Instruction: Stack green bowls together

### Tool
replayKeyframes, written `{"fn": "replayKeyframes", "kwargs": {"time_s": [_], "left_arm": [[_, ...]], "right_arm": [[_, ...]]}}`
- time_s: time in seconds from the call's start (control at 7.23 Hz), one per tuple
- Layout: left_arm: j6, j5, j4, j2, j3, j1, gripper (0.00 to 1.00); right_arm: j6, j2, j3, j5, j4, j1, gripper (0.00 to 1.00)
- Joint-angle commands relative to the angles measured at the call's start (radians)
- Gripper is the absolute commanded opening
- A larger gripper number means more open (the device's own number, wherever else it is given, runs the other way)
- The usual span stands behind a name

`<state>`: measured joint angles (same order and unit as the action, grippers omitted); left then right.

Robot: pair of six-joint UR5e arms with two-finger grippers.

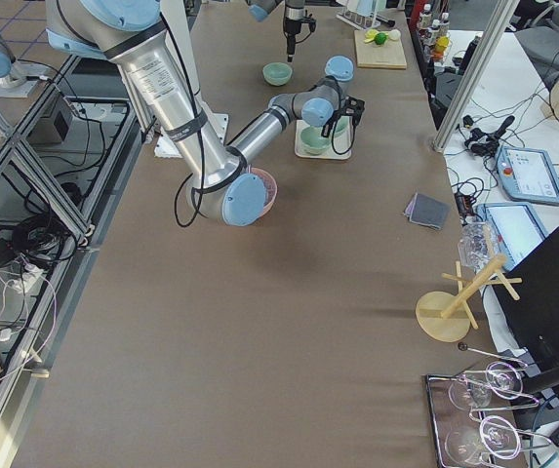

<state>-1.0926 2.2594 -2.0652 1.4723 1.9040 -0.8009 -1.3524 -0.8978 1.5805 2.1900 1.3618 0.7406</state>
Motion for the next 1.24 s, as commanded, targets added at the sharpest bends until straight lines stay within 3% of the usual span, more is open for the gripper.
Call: {"fn": "replayKeyframes", "kwargs": {"time_s": [0.0, 0.14, 0.55, 0.69, 0.83, 0.97, 1.11], "left_arm": [[-0.003, -0.001, -0.003, 0.002, 0.0, 0.006, 0.97], [-0.001, -0.006, -0.003, 0.002, -0.006, 0.022, 0.97], [-0.006, -0.051, -0.003, 0.002, -0.016, 0.081, 0.95], [-0.007, -0.051, -0.003, 0.005, -0.016, 0.107, 0.77], [-0.007, -0.04, -0.003, 0.005, -0.01, 0.108, 0.08], [-0.007, -0.04, -0.003, 0.017, -0.017, 0.112, 0.0], [-0.007, -0.038, -0.003, 0.02, -0.013, 0.115, 0.0]], "right_arm": [[-0.01, 0.013, -0.013, -0.031, -0.003, -0.039, 0.0], [-0.007, 0.004, -0.01, -0.033, -0.004, -0.04, 0.96], [0.007, -0.023, 0.036, -0.001, 0.0, -0.011, 1.0], [0.009, -0.027, 0.039, 0.042, 0.0, 0.029, 1.0], [0.041, -0.044, 0.039, 0.083, 0.0, 0.075, 1.0], [0.099, -0.07, 0.041, 0.105, 0.0, 0.112, 1.0], [0.14, -0.087, 0.041, 0.143, 0.0, 0.149, 1.0]]}}
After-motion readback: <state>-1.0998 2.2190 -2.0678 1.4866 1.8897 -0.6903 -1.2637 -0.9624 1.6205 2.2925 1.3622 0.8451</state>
